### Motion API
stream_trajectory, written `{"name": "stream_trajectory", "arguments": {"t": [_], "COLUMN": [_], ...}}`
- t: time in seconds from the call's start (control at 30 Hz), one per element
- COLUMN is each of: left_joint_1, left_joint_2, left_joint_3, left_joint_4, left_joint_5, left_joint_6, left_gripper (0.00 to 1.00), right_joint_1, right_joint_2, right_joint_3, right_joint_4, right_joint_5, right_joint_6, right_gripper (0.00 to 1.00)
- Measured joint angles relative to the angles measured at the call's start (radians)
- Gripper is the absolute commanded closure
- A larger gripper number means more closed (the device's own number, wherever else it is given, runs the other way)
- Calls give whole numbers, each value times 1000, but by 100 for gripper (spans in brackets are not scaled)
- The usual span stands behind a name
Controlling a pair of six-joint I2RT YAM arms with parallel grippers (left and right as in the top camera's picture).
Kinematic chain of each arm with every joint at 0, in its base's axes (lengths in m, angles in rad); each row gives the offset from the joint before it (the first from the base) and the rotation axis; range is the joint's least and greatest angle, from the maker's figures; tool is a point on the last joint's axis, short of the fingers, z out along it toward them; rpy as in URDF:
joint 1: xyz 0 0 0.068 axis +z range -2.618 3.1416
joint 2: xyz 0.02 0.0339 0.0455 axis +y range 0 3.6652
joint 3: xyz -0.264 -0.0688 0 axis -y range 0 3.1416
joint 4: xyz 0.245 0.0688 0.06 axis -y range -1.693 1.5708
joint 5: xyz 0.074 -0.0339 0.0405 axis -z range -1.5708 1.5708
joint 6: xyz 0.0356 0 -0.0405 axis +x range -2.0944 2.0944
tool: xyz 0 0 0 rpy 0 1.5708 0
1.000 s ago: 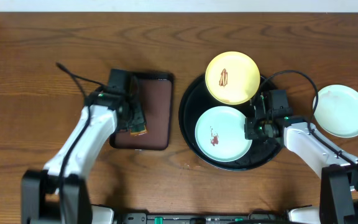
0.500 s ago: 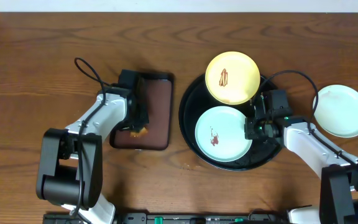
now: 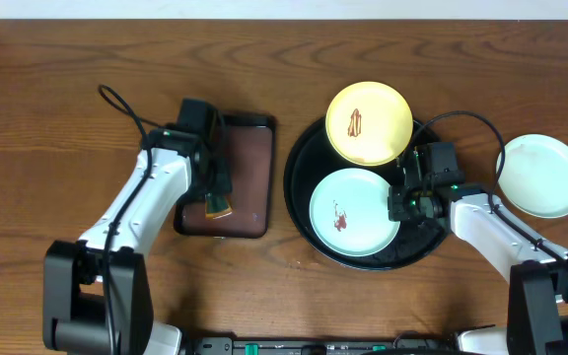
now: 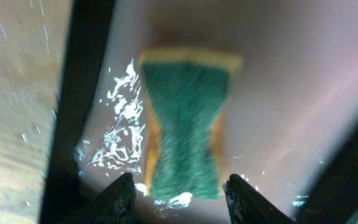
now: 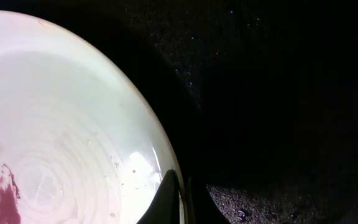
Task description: Clean dirty plates on tray and stack at the side
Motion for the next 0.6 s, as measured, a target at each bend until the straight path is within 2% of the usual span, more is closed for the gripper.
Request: {"name": "stream_trajectory", "arguments": {"t": [0.1,0.13,0.17,0.2,0.27,0.37,0.4,0.43,0.47,0.53,0.6], "left_joint_1": [0,0,0,-1,-1,-3,-2,-2,-2,-3,-2], "left_joint_2": [23,27,30,29,29,29,29,29,29,29,29], "left_joint_3": [-90,-109,-142,-174,-179,-167,-159,-142,-129,-92,-50], "left_joint_4": [39,66,119,177,195,140,114,71,51,17,8], "left_joint_5": [0,1,3,24,48,57,58,59,61,64,65], "left_joint_6": [-26,-32,-35,-45,-49,-32,-27,-15,-5,18,35], "left_gripper": [52,62,92,93,92,93,93,84,69,56,50], "right_joint_1": [0,0,0,0,0,0,0,0,0,0,0], "right_joint_2": [0,0,0,0,0,0,0,0,0,0,0], "right_joint_3": [0,0,0,0,0,0,0,0,0,0,0], "right_joint_4": [0,0,0,0,0,0,0,0,0,0,0], "right_joint_5": [0,0,0,0,0,0,0,0,0,0,0], "right_joint_6": [6,10,14,15,16,17,17,17,17,18,18], "right_gripper": [99,99,99,99,99,99,99,99,99,99,99]}}
